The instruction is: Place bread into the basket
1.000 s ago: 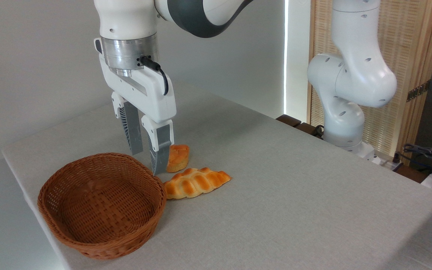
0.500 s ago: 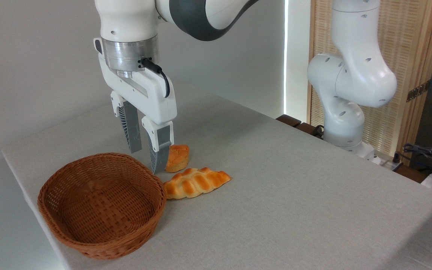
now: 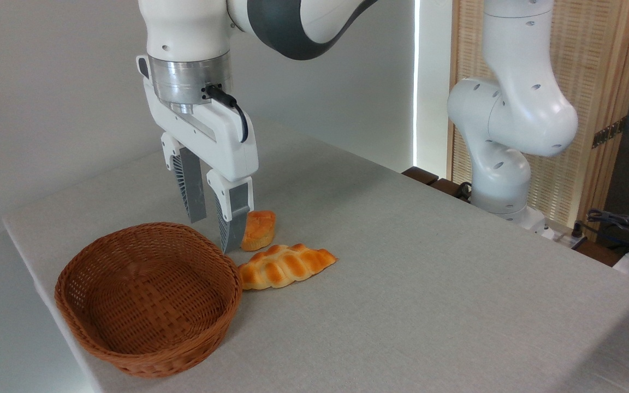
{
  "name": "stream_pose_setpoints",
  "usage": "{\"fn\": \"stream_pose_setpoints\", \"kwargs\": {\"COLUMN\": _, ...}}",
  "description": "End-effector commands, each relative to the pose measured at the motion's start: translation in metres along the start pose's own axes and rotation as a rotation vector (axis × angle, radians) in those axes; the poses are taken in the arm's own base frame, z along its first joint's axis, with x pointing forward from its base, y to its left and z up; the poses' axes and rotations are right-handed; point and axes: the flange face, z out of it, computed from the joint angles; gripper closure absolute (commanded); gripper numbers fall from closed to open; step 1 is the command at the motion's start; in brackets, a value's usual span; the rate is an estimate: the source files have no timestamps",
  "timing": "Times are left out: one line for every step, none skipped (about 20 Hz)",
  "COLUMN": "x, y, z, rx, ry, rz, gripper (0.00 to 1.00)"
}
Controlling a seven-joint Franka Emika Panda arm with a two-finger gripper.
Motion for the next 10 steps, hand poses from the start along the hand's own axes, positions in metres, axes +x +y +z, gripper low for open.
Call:
{"fn": "stream_pose_setpoints", "kwargs": {"x": -0.001, "y": -0.001, "z": -0.004, "rx": -0.015, "ry": 0.018, "rz": -0.014, "gripper": 0.0}}
{"fn": "stream_pose_setpoints", "kwargs": {"x": -0.001, "y": -0.001, "z": -0.004, "rx": -0.016, "ry": 0.017, "rz": -0.013, "gripper": 0.0}}
{"fn": "stream_pose_setpoints", "kwargs": {"x": -0.001, "y": -0.001, "z": -0.003, "rx": -0.017, "ry": 0.015, "rz": -0.013, "gripper": 0.0}}
{"fn": "stream_pose_setpoints", "kwargs": {"x": 0.0, "y": 0.002, "z": -0.002, "rx": -0.019, "ry": 0.014, "rz": -0.01, "gripper": 0.0}}
{"fn": "stream_pose_setpoints", "kwargs": {"x": 0.002, "y": 0.005, "z": -0.002, "rx": -0.02, "ry": 0.014, "rz": -0.005, "gripper": 0.0}}
{"fn": "stream_pose_setpoints", "kwargs": {"x": 0.002, "y": 0.007, "z": 0.001, "rx": -0.026, "ry": 0.009, "rz": -0.002, "gripper": 0.0}}
{"fn": "stream_pose_setpoints", "kwargs": {"x": 0.002, "y": 0.008, "z": 0.003, "rx": -0.029, "ry": 0.007, "rz": -0.004, "gripper": 0.0}}
{"fn": "stream_pose_setpoints", "kwargs": {"x": 0.004, "y": 0.012, "z": 0.006, "rx": -0.035, "ry": 0.003, "rz": 0.001, "gripper": 0.0}}
{"fn": "stream_pose_setpoints", "kwargs": {"x": 0.009, "y": 0.02, "z": 0.011, "rx": -0.049, "ry": 0.003, "rz": 0.011, "gripper": 0.0}}
{"fn": "stream_pose_setpoints", "kwargs": {"x": 0.011, "y": 0.027, "z": 0.013, "rx": -0.061, "ry": 0.004, "rz": 0.017, "gripper": 0.0}}
